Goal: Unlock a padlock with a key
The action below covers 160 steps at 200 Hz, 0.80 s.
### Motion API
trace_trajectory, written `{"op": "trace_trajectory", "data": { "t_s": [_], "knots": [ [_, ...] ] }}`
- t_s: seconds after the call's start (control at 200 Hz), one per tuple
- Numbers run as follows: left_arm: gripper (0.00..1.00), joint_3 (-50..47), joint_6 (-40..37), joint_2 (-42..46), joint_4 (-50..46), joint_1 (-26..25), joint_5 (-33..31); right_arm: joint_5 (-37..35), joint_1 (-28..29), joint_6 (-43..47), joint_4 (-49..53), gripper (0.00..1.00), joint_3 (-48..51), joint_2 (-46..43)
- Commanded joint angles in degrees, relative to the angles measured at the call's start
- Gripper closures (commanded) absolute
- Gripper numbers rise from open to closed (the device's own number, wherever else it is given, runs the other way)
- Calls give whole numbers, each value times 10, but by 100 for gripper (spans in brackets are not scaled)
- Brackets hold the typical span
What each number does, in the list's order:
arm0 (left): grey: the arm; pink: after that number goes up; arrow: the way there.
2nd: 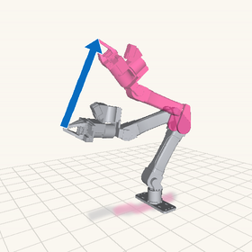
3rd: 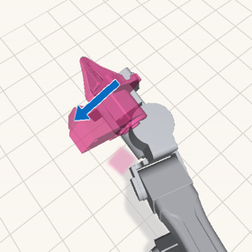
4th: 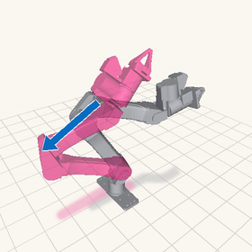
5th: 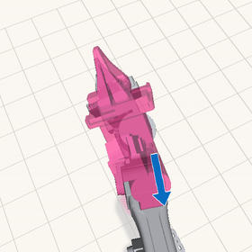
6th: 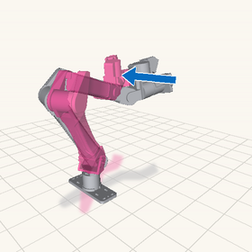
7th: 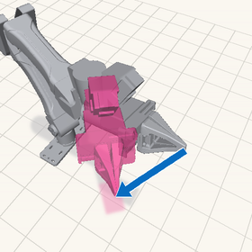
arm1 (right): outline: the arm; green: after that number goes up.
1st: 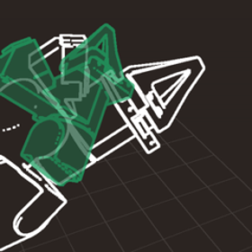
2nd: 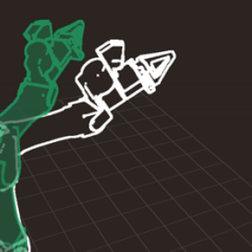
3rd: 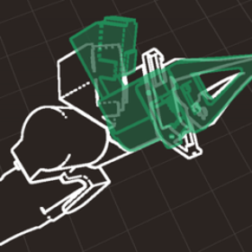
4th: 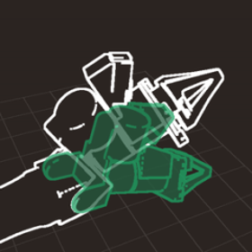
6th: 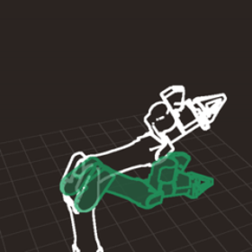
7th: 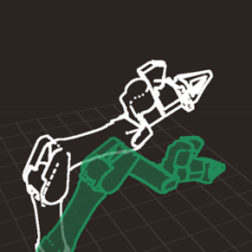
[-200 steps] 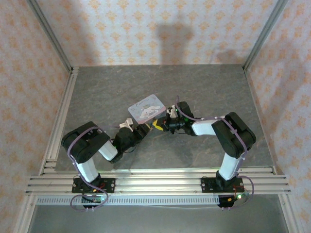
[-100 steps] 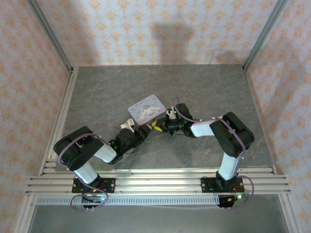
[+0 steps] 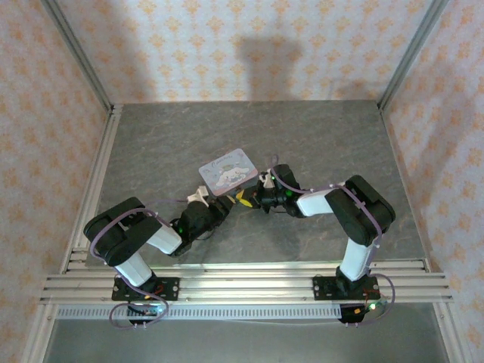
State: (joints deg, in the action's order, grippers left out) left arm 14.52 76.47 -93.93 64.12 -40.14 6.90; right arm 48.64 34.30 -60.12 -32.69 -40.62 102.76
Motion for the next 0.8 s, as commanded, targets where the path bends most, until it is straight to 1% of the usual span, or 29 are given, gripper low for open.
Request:
{"op": "trace_trajectory", "data": {
  "t_s": [0.0, 0.05, 0.13, 0.245, 0.29, 0.485, 0.641, 0.796],
  "knots": [
    [81, 2, -3, -10, 29, -5, -21, 4, 6, -4, -25, 100, 8, -4],
    [83, 1, -2, -10, 32, -4, -22, 4, 6, -4, -26, 100, 8, -4],
    [83, 2, -1, -9, 31, -5, -19, 2, 6, -9, -31, 100, 12, -5],
    [76, -2, 2, -6, 28, -5, -16, -6, 6, -18, -39, 100, 14, -4],
    [75, -3, 4, -4, 25, -5, -15, -10, 6, -23, -44, 100, 16, -5],
    [72, -1, 4, 3, 5, -6, -11, -23, 6, -35, -55, 100, 17, -5],
    [70, 1, 5, -4, 9, -8, -7, -28, 7, -41, -62, 100, 19, -5],
    [71, 3, 9, -12, 21, -9, -4, -30, 8, -43, -63, 100, 16, -5]
  ]
}}
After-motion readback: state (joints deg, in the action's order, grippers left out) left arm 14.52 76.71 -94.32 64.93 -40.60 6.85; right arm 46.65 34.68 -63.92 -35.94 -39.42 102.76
